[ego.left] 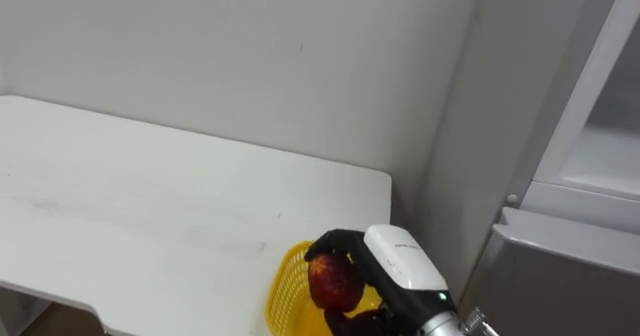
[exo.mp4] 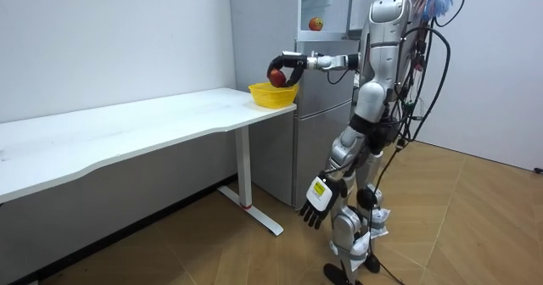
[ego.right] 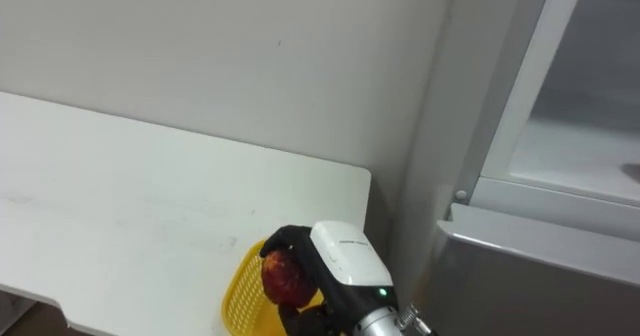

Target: Retrieve from the upper fridge

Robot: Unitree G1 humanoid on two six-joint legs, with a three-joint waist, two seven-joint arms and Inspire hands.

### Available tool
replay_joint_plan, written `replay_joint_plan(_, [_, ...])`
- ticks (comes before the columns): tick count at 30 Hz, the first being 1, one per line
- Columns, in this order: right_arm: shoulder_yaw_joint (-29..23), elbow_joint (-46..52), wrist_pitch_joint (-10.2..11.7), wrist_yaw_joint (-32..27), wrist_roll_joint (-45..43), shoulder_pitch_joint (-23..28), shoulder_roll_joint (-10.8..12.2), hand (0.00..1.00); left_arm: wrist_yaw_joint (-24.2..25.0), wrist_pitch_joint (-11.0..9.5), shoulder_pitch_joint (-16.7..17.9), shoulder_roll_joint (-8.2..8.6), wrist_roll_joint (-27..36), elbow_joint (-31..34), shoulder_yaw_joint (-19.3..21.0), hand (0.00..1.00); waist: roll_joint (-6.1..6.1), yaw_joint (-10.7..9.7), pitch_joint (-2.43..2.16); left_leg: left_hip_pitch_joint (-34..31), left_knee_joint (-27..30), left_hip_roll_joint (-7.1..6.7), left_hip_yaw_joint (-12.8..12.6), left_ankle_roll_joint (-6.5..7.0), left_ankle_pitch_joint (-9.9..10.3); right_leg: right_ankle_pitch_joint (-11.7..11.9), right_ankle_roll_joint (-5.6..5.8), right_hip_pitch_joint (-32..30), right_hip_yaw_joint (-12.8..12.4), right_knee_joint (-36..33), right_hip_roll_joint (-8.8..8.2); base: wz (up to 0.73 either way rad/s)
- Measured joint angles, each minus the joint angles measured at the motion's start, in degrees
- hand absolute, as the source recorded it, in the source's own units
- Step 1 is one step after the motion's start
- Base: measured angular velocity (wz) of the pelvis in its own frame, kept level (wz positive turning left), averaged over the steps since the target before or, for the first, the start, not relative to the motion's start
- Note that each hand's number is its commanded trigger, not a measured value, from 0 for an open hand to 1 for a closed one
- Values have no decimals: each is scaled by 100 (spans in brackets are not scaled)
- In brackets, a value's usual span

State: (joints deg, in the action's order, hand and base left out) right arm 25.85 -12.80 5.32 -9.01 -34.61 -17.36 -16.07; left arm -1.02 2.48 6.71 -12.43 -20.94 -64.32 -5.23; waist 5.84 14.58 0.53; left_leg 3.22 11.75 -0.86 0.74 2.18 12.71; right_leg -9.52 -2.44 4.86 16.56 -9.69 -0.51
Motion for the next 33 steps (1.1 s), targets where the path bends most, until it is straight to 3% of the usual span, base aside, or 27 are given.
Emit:
replay_joint_plan(5, [1, -94, -45, 49, 0, 1, 0, 100, 3, 3, 0, 4, 0, 0, -3, 0, -8, -1, 6, 0, 1, 8, 0, -1, 0, 0, 0, -1, -2, -1, 6, 0])
replay_joint_plan(6, [1, -95, -45, 49, 0, 1, 0, 72, 3, 3, -1, 6, 0, 0, -3, 0, -11, -1, 8, 0, 1, 8, 0, -1, 0, 0, 0, -1, -1, -1, 6, 0])
replay_joint_plan(7, [1, -95, -45, 49, 0, 1, 0, 52, 3, 3, -1, 6, 0, 0, -3, 0, -14, -1, 9, 0, 1, 8, 0, -1, 0, 0, 0, -1, -2, -1, 6, 0])
replay_joint_plan(8, [2, -95, -45, 49, 0, 1, 0, 4, 4, 3, -1, 6, 0, 0, -4, 0, -17, -1, 12, 0, 1, 8, 0, -1, 0, 0, 0, -1, -2, -3, 6, 0])
replay_joint_plan(9, [2, -95, -45, 49, -1, 1, 0, 0, 4, 3, -1, 6, 0, 0, -4, 0, -20, -2, 14, 0, 0, 7, 0, -1, 0, 0, 0, -1, -2, -3, 5, 0])
replay_joint_plan(20, [2, -95, -47, 52, -7, 1, 0, 0, 26, 3, -22, 25, 0, 7, -5, 0, -57, -8, 39, -2, -9, 7, -7, 0, 0, 0, 0, -15, -10, -7, 5, 0])
replay_joint_plan(33, [0, -95, -48, 50, -22, 38, 5, 0, -4, 5, -40, 26, -2, 15, 2, 0, -59, -19, 26, -65, 1, 6, -13, 0, -1, 1, -1, -78, -20, -16, 3, 0])
